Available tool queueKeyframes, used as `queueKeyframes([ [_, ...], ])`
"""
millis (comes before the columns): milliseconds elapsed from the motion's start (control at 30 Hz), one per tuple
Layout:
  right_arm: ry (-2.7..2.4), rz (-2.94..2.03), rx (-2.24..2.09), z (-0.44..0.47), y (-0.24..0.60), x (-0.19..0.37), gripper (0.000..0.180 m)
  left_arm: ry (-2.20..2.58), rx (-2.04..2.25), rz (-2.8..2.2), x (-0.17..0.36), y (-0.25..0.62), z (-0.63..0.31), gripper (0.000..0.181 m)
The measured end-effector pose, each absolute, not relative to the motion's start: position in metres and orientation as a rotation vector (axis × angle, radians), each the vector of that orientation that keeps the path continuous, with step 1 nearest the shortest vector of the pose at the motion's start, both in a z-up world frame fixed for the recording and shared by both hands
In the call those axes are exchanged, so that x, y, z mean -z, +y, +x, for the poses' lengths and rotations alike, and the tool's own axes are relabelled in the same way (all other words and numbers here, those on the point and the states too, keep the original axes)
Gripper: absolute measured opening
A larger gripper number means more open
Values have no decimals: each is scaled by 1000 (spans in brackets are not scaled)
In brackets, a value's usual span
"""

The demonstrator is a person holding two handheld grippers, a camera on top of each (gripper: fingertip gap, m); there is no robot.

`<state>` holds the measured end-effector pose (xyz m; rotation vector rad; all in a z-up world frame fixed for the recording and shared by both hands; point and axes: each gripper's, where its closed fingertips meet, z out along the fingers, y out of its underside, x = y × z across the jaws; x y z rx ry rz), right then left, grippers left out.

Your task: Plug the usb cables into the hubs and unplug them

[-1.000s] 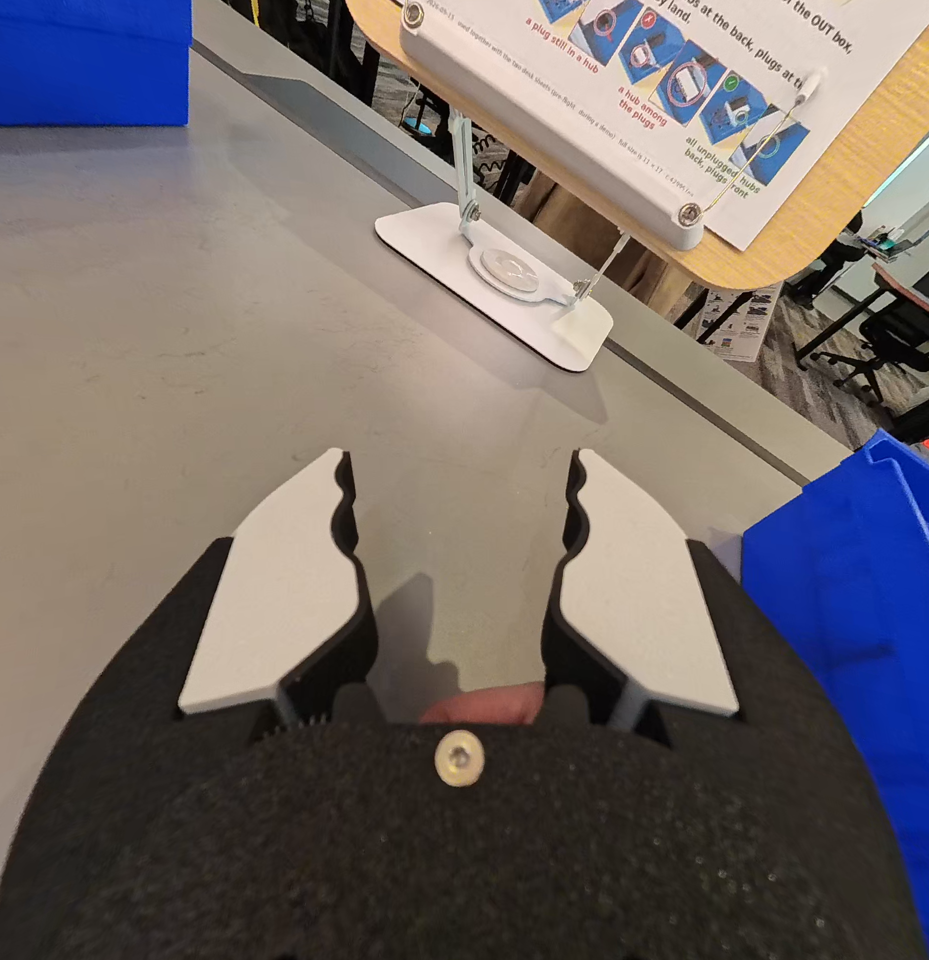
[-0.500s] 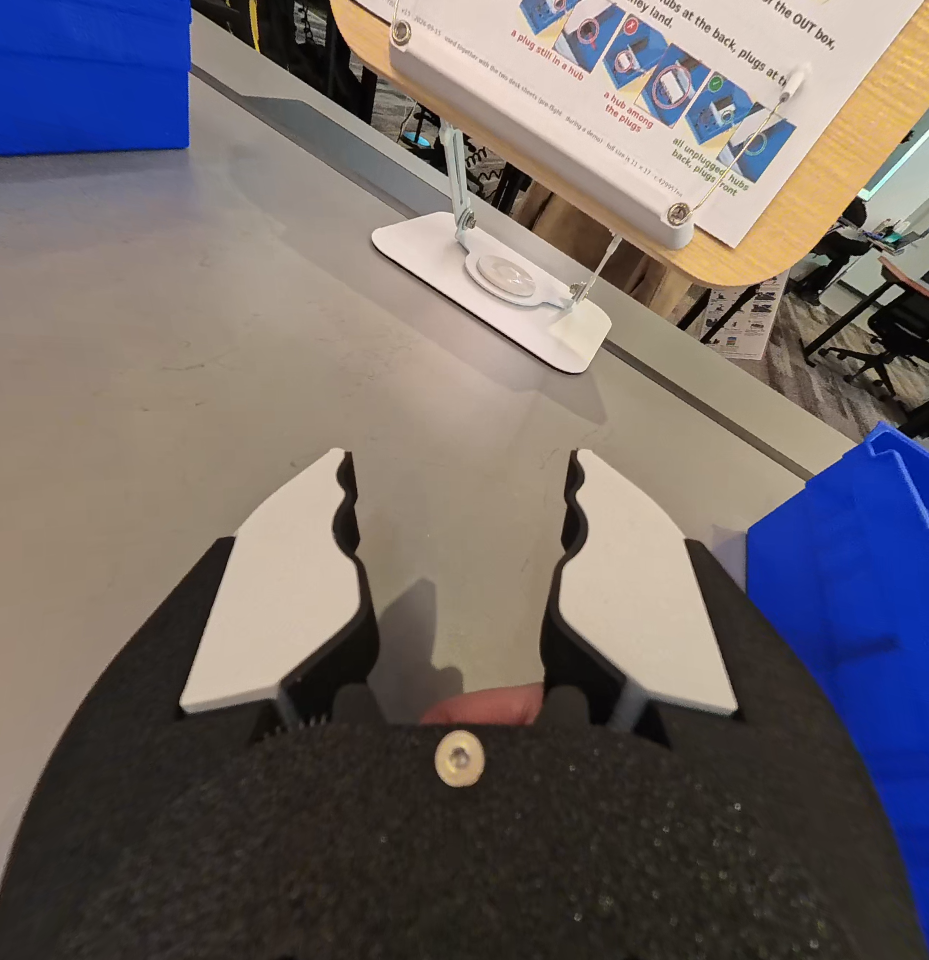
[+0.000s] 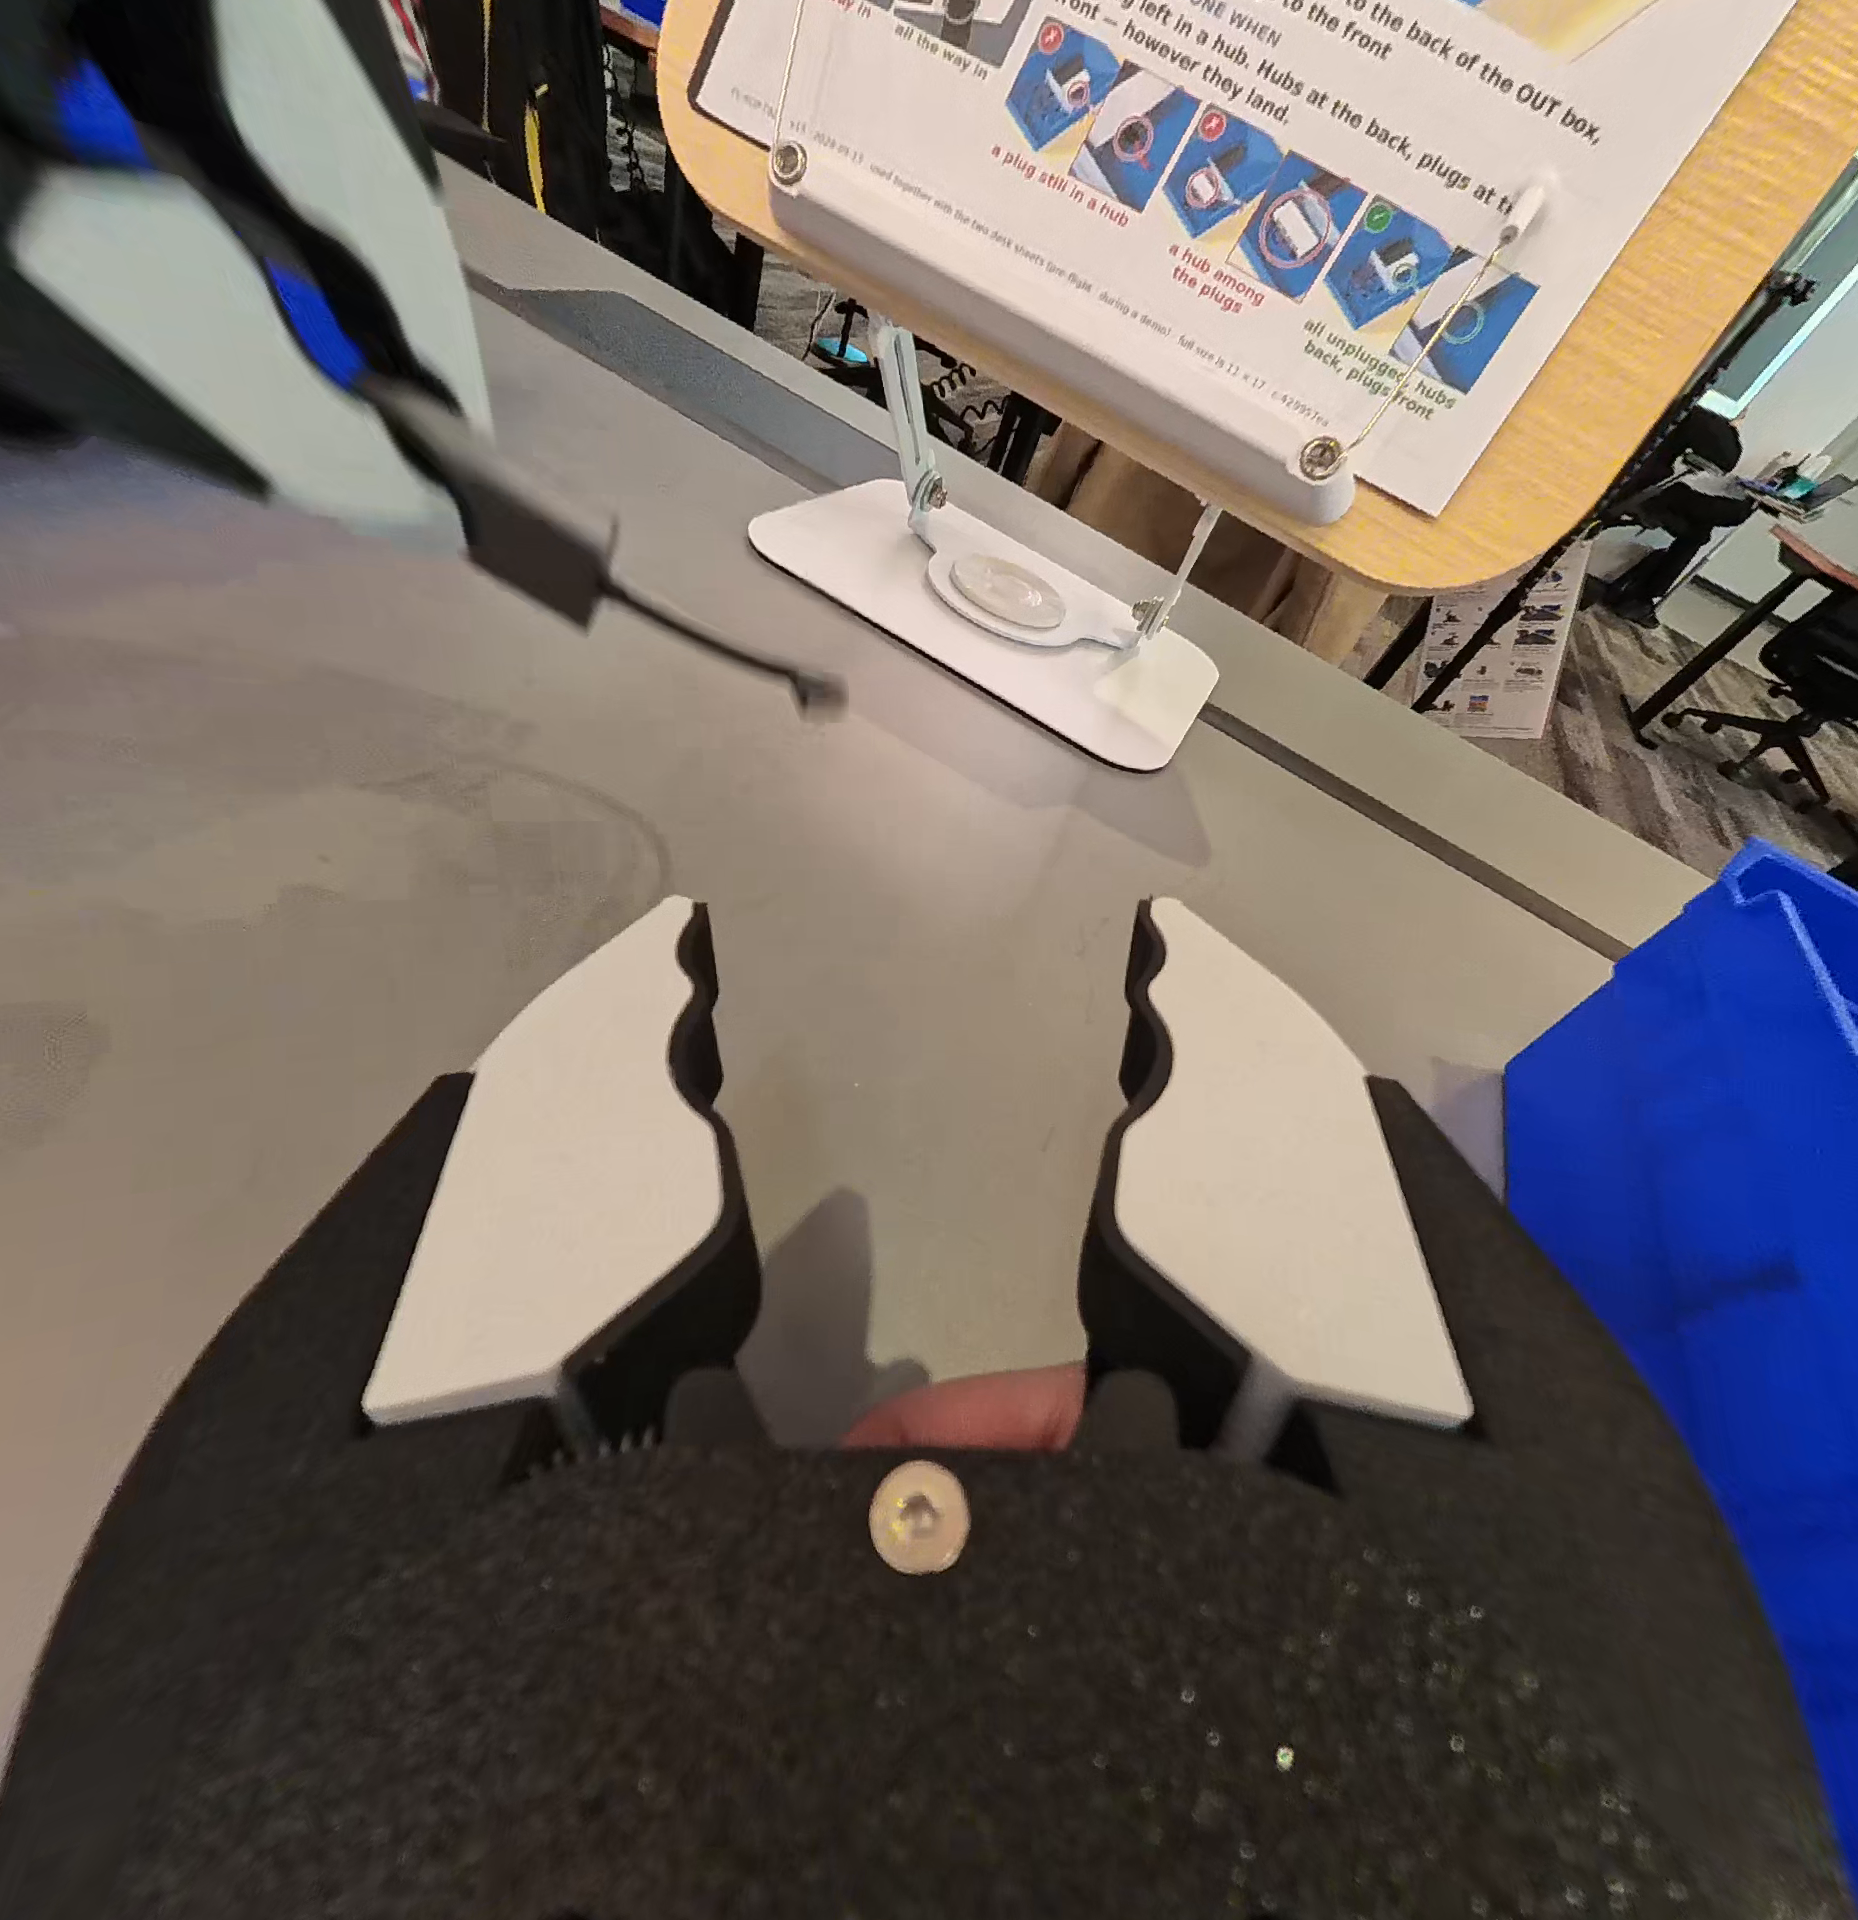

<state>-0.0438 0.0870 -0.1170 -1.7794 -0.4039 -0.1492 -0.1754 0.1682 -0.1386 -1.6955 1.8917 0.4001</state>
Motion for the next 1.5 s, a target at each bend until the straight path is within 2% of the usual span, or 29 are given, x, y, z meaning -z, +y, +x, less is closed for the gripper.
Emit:
queueKeyframes([
  [133,-380,-1783,123,-40,86,116,75,1958,-346,-1739,167,154,-165,12],
  [400,-355,-1800,96,-37,87,117,75,1935,-321,-1712,171,150,-143,13],
  [567,-356,-1797,92,-37,87,117,75,1932,-130,-1777,180,130,-128,35],
  [700,-364,-1791,92,-38,86,116,75,1854,37,-1801,167,117,-128,36],
  [800,-371,-1789,92,-39,86,116,75,1697,252,-1801,130,102,-140,39],
  [967,-375,-1790,91,-40,86,117,75,1370,404,-1762,50,84,-228,40],
  [1100,-399,-1795,110,-42,86,119,75,1120,283,-1806,24,88,-339,40],
  [1300,-462,-1825,162,-48,88,126,74,1150,-24,-1987,50,106,-455,42],
  [1500,-479,-1831,168,-50,89,127,75,1331,-6,-2169,84,152,-455,47],
])
